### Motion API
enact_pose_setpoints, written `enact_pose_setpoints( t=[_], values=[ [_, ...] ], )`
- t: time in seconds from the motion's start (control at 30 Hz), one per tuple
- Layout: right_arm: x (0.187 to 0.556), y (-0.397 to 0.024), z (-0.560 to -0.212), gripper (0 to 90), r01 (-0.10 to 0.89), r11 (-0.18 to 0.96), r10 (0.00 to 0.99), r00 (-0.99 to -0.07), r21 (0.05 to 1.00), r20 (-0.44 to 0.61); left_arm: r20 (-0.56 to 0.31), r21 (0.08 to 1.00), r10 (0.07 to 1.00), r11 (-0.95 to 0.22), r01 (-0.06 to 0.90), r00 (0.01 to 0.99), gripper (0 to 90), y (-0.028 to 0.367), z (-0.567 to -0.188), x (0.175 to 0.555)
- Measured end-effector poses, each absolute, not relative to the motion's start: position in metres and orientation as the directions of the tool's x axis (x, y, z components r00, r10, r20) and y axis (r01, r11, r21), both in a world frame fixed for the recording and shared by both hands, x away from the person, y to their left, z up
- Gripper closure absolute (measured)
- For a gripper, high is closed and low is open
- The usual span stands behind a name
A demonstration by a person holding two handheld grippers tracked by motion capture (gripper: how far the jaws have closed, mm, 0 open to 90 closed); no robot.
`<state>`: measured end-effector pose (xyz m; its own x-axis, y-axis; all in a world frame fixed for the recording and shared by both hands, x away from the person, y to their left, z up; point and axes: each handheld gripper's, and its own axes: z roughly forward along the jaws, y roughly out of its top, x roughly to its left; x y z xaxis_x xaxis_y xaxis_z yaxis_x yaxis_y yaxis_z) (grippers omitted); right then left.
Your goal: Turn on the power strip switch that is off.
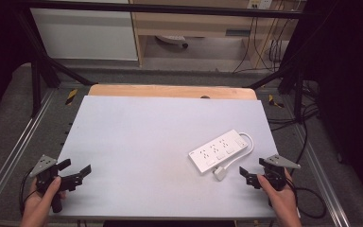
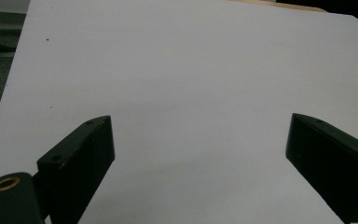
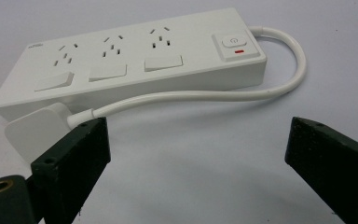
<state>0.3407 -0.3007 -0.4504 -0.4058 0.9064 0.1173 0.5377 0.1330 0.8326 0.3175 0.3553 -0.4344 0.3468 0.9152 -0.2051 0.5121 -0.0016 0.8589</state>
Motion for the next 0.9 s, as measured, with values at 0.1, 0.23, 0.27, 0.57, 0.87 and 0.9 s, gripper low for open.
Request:
enact_pose_setpoints(
  t=[0.1,0.23,0.27,0.57,0.87,0.9],
  values=[
    [0.3403,-0.3012,-0.4511,7.2,0.547,0.126,0.907,-0.401,0.828,0.127,-0.201,0.857,0.912,-0.013,0.515,0.359,7.9,0.3548,-0.4348,0.3174],
    [0.3402,-0.3029,-0.4512,7.2,0.548,0.115,0.907,-0.398,0.828,0.137,-0.197,0.857,0.909,-0.022,0.515,0.367,7.8,0.3521,-0.4348,0.3177],
    [0.3405,-0.304,-0.4513,6.9,0.548,0.116,0.907,-0.399,0.828,0.137,-0.195,0.855,0.908,-0.027,0.517,0.37,7.8,0.3515,-0.4349,0.3179],
    [0.34,-0.3047,-0.4503,5.9,0.571,0.113,0.911,-0.386,0.813,0.145,-0.186,0.854,0.899,-0.052,0.518,0.397,7.5,0.3487,-0.436,0.3185],
    [0.3392,-0.307,-0.4497,5.8,0.565,0.112,0.913,-0.383,0.817,0.14,-0.183,0.853,0.897,-0.059,0.518,0.403,7.5,0.3471,-0.4358,0.3186],
    [0.3391,-0.3076,-0.4495,5.8,0.563,0.112,0.913,-0.383,0.819,0.138,-0.182,0.854,0.896,-0.06,0.517,0.405,7.5,0.3468,-0.4358,0.3185]
  ],
)
